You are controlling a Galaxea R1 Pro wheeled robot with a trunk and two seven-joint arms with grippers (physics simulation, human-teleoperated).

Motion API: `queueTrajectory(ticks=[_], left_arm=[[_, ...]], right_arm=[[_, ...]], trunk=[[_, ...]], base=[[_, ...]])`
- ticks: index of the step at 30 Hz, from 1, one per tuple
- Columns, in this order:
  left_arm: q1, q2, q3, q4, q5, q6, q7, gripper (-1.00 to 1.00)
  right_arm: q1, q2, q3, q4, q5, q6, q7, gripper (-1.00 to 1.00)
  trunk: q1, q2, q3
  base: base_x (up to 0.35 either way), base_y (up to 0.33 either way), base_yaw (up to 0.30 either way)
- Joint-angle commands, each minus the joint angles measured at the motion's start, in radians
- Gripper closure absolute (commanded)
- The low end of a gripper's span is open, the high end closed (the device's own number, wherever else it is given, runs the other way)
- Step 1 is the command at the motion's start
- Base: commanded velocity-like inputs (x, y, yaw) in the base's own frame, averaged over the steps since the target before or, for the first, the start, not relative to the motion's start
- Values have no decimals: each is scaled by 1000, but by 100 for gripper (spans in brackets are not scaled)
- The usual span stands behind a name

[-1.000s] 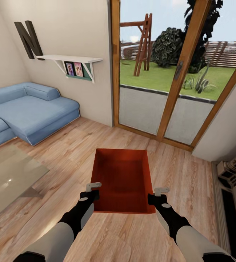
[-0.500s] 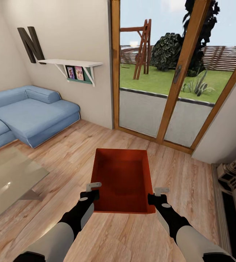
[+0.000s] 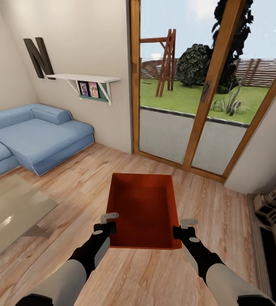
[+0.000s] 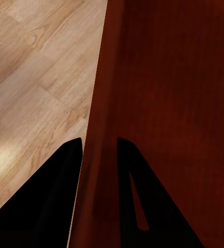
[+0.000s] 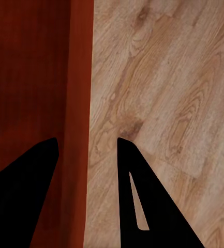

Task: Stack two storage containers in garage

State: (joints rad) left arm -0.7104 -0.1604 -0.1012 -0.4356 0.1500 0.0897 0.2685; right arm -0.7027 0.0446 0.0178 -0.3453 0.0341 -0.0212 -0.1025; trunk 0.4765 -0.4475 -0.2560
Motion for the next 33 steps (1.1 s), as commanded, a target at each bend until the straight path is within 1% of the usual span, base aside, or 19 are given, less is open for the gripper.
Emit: queueTrajectory(ticks=[1,33], left_arm=[[0,16,-8,2,19,6,12,100],[0,16,-8,2,19,5,12,100]], right_arm=[[-1,-2,-12,-75,13,-8,-6,100],[-1,-2,-12,-75,12,-8,-6,100]], trunk=[[0,-2,0],[0,-2,52]], base=[[0,0,0],[0,0,0]])
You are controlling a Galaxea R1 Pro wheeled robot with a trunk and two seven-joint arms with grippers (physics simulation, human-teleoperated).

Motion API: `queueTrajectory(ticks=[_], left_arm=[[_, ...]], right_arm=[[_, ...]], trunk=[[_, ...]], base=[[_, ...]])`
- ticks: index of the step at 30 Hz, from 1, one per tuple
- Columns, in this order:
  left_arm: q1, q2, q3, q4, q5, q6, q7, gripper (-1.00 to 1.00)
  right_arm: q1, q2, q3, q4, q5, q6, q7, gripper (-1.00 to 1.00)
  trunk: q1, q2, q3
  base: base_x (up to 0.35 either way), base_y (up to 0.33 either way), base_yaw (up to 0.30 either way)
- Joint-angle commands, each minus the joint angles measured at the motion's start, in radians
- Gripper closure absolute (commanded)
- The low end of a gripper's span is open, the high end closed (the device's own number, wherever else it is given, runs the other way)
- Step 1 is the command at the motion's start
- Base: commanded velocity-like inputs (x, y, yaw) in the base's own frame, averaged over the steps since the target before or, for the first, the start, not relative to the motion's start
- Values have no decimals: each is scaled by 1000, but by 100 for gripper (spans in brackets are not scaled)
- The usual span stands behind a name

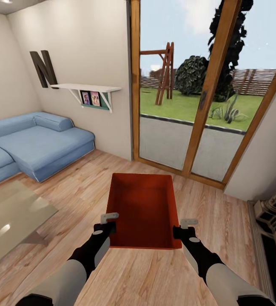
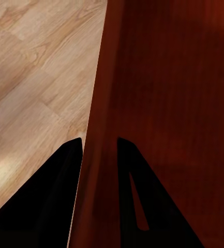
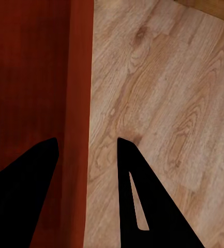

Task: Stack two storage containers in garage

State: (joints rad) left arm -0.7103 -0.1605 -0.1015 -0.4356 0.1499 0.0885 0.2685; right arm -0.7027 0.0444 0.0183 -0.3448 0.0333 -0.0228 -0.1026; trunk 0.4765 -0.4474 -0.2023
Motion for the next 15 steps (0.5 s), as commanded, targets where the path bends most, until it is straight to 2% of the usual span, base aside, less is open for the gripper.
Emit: queueTrajectory(ticks=[1,15], left_arm=[[0,16,-7,1,19,7,12,100],[0,16,-7,3,19,7,12,100]], right_arm=[[-1,-1,-13,-76,13,-6,-6,100],[-1,-1,-12,-76,13,-6,-5,100]], trunk=[[0,-2,0],[0,-2,23]], base=[[0,0,0],[0,0,0]])
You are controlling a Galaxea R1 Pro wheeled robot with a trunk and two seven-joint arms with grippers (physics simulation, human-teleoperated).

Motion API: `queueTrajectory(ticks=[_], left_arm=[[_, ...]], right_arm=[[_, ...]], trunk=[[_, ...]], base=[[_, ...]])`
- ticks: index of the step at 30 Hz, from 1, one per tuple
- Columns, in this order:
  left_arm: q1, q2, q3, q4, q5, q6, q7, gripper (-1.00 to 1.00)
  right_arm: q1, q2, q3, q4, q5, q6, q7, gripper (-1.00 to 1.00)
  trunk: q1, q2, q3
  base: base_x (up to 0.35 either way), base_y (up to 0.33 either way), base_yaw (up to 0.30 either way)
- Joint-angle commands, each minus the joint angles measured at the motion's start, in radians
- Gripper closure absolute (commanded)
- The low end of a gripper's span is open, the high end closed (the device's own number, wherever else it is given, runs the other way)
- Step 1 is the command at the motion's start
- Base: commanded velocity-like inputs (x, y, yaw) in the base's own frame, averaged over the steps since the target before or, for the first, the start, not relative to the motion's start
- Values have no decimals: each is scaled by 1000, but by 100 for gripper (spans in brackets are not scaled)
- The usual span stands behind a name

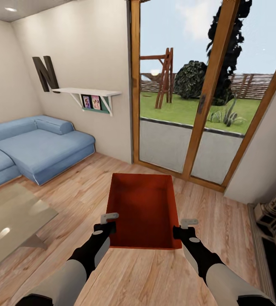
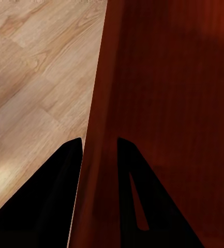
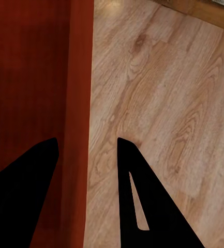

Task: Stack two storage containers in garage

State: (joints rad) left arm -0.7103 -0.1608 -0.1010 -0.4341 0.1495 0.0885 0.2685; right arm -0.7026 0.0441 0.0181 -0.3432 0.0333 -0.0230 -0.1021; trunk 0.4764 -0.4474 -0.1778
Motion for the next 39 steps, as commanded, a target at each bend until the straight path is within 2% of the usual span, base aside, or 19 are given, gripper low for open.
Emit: queueTrajectory(ticks=[1,39], left_arm=[[0,17,-8,2,19,7,12,100],[0,17,-8,-1,19,7,12,100]], right_arm=[[-1,-1,-12,-77,13,-6,-6,100],[-1,-1,-13,-81,14,-5,-5,100]], trunk=[[0,-2,0],[0,-2,61]], base=[[0,0,0],[0,0,0]])
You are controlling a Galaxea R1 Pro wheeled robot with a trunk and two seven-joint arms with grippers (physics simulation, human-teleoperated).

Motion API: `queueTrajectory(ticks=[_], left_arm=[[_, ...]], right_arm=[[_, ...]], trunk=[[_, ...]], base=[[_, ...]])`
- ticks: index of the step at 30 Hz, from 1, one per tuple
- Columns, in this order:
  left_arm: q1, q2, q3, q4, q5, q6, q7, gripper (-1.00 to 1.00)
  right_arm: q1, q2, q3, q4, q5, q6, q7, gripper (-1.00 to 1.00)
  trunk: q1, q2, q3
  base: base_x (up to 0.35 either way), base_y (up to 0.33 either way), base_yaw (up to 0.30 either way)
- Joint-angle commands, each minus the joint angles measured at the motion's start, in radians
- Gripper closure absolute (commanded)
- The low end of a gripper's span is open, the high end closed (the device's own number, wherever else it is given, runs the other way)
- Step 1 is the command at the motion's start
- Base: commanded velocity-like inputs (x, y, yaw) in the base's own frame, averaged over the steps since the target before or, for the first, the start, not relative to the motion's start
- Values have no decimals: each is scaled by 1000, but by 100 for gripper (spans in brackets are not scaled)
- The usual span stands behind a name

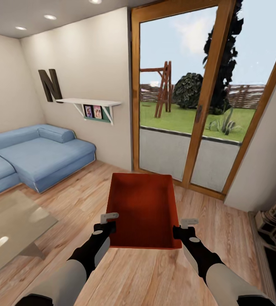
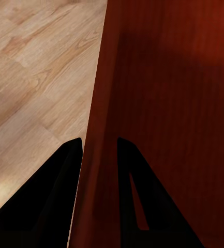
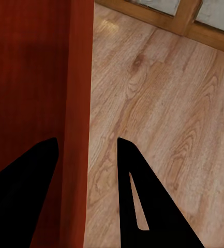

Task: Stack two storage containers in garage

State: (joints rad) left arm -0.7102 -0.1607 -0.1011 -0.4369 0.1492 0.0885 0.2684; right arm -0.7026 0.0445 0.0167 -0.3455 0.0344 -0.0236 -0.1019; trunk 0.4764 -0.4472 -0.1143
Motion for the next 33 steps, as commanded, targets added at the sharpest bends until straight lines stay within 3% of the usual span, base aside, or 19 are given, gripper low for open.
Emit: queueTrajectory(ticks=[1,33], left_arm=[[0,16,-8,1,20,7,12,100],[0,16,-8,1,20,7,12,100]], right_arm=[[-1,-2,-12,-79,13,-4,-6,100],[-1,-3,-12,-80,12,-4,-6,100]], trunk=[[1,-2,0],[1,-2,52]], base=[[0,0,0],[0,0,0]])
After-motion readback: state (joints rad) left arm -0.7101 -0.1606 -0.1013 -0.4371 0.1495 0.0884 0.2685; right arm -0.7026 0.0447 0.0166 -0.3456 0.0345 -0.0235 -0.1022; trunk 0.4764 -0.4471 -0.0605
